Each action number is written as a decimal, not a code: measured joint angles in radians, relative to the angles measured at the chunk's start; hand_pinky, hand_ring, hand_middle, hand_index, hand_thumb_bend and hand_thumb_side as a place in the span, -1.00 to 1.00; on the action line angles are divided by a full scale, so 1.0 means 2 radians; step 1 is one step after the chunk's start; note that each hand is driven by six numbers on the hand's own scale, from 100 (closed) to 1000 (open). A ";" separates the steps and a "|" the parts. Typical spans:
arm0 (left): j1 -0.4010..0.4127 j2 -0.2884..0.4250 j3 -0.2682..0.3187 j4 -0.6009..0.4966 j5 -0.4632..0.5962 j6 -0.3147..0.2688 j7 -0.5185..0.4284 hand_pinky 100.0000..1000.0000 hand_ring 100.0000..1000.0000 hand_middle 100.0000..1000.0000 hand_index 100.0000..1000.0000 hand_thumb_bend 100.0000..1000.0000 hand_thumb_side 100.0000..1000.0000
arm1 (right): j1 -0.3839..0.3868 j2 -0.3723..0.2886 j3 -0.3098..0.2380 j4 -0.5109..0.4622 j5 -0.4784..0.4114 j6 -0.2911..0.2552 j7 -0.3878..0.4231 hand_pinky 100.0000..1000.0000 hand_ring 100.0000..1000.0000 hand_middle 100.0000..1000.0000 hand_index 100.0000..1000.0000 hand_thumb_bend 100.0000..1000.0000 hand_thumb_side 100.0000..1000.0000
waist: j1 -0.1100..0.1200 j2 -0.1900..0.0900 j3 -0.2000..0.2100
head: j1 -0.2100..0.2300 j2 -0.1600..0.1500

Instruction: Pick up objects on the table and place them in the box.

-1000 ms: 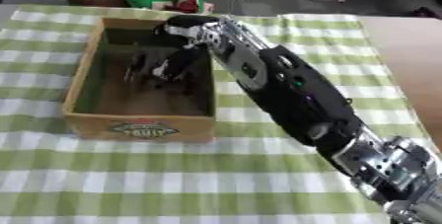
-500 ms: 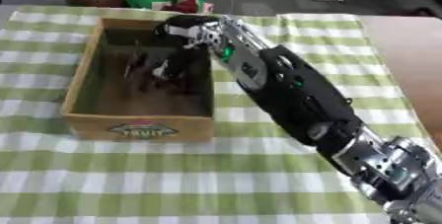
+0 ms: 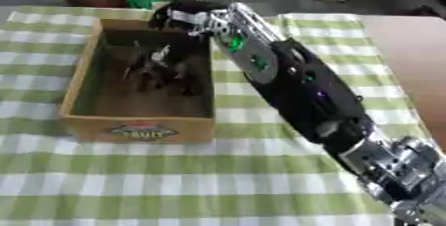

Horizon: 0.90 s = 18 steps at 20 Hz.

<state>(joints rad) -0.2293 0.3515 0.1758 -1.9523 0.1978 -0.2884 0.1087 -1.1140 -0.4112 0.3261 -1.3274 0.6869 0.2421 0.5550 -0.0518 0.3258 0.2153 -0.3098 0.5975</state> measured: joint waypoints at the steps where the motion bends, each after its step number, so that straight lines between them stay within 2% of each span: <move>1: 0.000 0.000 0.000 0.000 0.000 0.000 0.000 -0.17 0.04 0.17 0.44 -1.00 0.69 | 0.003 -0.007 -0.005 -0.009 -0.005 0.006 -0.007 0.60 0.71 0.54 0.75 -1.00 -0.06 | 0.001 0.000 -0.001 | 0.001 0.000; 4: 0.000 0.000 0.000 0.000 0.000 0.001 0.001 -0.17 0.04 0.17 0.44 -1.00 0.69 | 0.016 -0.023 -0.022 -0.026 -0.023 0.028 -0.029 0.59 0.70 0.50 0.74 -1.00 -0.16 | 0.005 -0.001 -0.004 | 0.007 0.000; 5: 0.000 0.000 0.000 0.000 0.000 0.001 0.001 -0.17 0.04 0.17 0.44 -1.00 0.69 | 0.021 -0.028 -0.026 -0.031 -0.029 0.035 -0.038 0.57 0.69 0.47 0.70 -1.00 -0.27 | 0.006 -0.001 -0.005 | 0.008 0.000; 7: 0.000 0.000 0.000 0.000 0.000 0.000 0.002 -0.17 0.04 0.17 0.44 -1.00 0.68 | 0.032 -0.040 -0.034 -0.038 -0.043 0.048 -0.054 0.55 0.65 0.43 0.69 -1.00 -0.32 | 0.008 -0.001 -0.007 | 0.011 -0.001; 8: 0.000 0.000 0.000 0.000 0.000 0.000 0.002 -0.17 0.04 0.17 0.44 -1.00 0.68 | 0.038 -0.046 -0.038 -0.040 -0.051 0.053 -0.063 0.54 0.64 0.43 0.69 -1.00 -0.40 | 0.009 -0.001 -0.008 | 0.013 -0.001; 9: 0.000 0.000 0.000 0.000 0.000 -0.001 0.003 -0.17 0.04 0.17 0.44 -1.00 0.68 | 0.043 -0.052 -0.042 -0.040 -0.057 0.058 -0.071 0.53 0.63 0.43 0.68 -1.00 -0.34 | 0.010 -0.001 -0.009 | 0.014 -0.001; 14: 0.000 0.000 0.000 0.000 0.000 -0.001 0.004 -0.17 0.04 0.17 0.44 -1.00 0.68 | 0.064 -0.076 -0.053 -0.037 -0.082 0.069 -0.113 0.52 0.62 0.44 0.65 -1.00 -0.37 | 0.014 -0.003 -0.011 | 0.019 -0.001; 18: 0.001 0.000 0.000 0.000 0.000 -0.002 0.004 -0.17 0.04 0.17 0.44 -1.00 0.68 | 0.069 -0.084 -0.055 -0.032 -0.091 0.070 -0.131 0.52 0.62 0.44 0.65 -1.00 -0.37 | 0.016 -0.003 -0.012 | 0.021 -0.001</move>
<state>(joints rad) -0.2283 0.3506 0.1765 -1.9523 0.1972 -0.2926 0.1171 -0.9759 -0.5787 0.2158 -1.3907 0.5046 0.3817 0.2932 -0.0204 0.3203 0.1921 -0.2681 0.5958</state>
